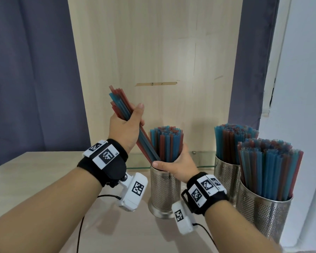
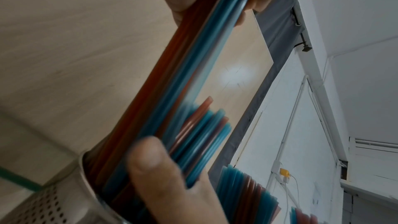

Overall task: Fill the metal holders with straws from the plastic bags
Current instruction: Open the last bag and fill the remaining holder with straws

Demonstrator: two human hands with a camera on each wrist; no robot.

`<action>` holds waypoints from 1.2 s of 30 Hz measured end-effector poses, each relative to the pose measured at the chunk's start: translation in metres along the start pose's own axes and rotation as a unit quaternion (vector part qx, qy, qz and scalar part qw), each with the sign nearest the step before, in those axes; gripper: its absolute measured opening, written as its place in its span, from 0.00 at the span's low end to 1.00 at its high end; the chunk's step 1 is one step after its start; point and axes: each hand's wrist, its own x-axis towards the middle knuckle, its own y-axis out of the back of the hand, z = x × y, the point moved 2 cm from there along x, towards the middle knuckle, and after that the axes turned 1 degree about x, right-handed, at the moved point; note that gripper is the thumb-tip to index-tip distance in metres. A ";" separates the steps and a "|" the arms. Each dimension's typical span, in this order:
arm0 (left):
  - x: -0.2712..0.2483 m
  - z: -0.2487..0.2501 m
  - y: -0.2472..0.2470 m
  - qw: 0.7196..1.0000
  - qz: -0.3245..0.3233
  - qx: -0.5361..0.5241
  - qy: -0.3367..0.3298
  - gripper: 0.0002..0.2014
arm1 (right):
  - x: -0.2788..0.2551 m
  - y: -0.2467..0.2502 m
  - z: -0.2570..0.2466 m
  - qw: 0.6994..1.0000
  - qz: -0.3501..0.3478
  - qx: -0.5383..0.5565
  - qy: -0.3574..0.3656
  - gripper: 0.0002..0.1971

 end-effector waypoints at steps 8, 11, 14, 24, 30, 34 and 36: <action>0.013 -0.008 -0.006 0.998 -0.051 -0.011 0.044 0.10 | -0.008 -0.002 0.007 0.996 0.076 -0.034 0.022 0.57; 0.026 -0.017 -0.005 0.993 -0.078 -0.031 0.084 0.11 | -0.007 0.000 0.007 0.998 0.056 -0.016 0.008 0.58; 0.033 -0.022 -0.005 0.988 -0.103 -0.054 0.105 0.11 | -0.003 0.003 0.006 1.000 0.022 0.004 -0.007 0.59; 0.034 -0.029 -0.008 0.987 -0.117 -0.057 0.097 0.12 | -0.010 -0.012 -0.006 0.990 0.126 -0.041 0.054 0.68; 0.043 -0.025 -0.022 0.984 -0.164 0.024 0.070 0.11 | -0.001 -0.001 0.000 0.995 0.079 -0.054 0.029 0.60; 0.045 -0.024 -0.033 0.979 -0.174 0.101 0.038 0.15 | -0.002 -0.002 -0.003 0.996 0.073 -0.054 0.025 0.62; 0.045 -0.026 -0.035 0.978 -0.166 0.122 0.027 0.16 | -0.007 -0.009 -0.008 0.994 0.094 -0.048 0.031 0.66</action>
